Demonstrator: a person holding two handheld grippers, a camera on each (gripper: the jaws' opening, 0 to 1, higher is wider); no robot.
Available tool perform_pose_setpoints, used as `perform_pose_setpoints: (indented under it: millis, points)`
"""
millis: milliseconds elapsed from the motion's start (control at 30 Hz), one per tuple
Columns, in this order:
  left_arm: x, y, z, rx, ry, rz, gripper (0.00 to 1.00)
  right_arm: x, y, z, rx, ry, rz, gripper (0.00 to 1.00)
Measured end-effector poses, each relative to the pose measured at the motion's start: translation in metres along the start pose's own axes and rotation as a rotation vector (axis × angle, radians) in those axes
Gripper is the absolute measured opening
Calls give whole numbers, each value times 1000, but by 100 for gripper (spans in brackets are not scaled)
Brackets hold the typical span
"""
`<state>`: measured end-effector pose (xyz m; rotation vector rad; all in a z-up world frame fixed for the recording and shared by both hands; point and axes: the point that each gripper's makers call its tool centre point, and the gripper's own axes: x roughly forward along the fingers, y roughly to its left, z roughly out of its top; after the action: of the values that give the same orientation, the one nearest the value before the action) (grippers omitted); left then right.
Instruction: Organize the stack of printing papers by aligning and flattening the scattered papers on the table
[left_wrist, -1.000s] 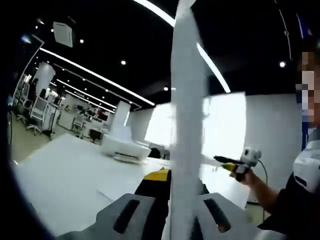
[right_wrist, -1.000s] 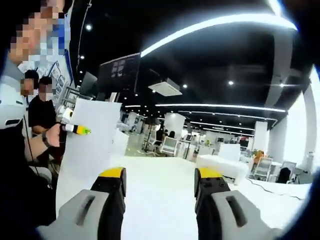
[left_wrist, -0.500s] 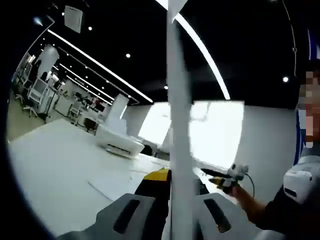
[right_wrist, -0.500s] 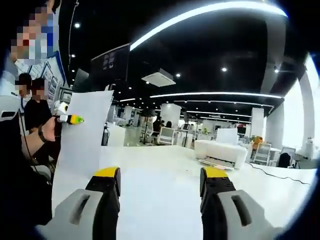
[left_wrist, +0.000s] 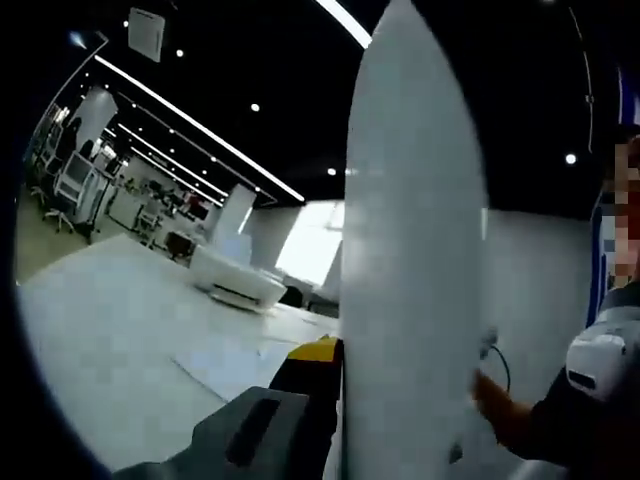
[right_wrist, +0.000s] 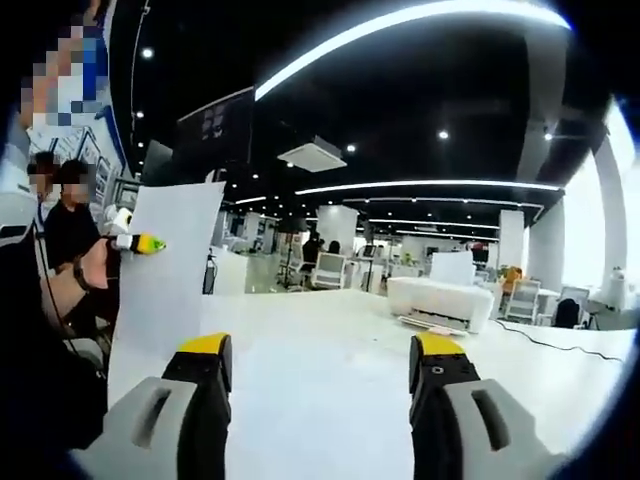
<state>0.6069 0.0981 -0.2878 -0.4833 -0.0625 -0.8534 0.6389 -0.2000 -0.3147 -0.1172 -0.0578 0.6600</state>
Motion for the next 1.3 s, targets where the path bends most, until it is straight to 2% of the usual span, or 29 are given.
perform_pose_setpoints:
  millis: [167,400,600,767,833,933,1067,1300]
  points:
    - [-3,4,-1,-38,-6,1,6,-2,-2,3,30,-19,-6,71]
    - [-3,11,-7,-58,7,15,6,-3,-10,-2,47,-11,-26,72]
    - [-3,27,-14,-64,0,44,6,-5,-14,-6,61,-9,-41,71]
    - [2,47,-25,-67,-13,67,6,-6,-15,-9,67,-5,-43,71]
    - [3,61,-33,-87,-15,91,6,-6,-14,-9,68,-3,-41,71]
    - [5,81,-48,-99,4,125,6,-6,-14,-7,69,-11,-38,71]
    - [4,98,-65,-112,24,151,6,-6,-21,-10,73,-6,-40,71]
    - [9,115,-70,-146,14,167,6,-1,-46,-30,109,31,-78,71]
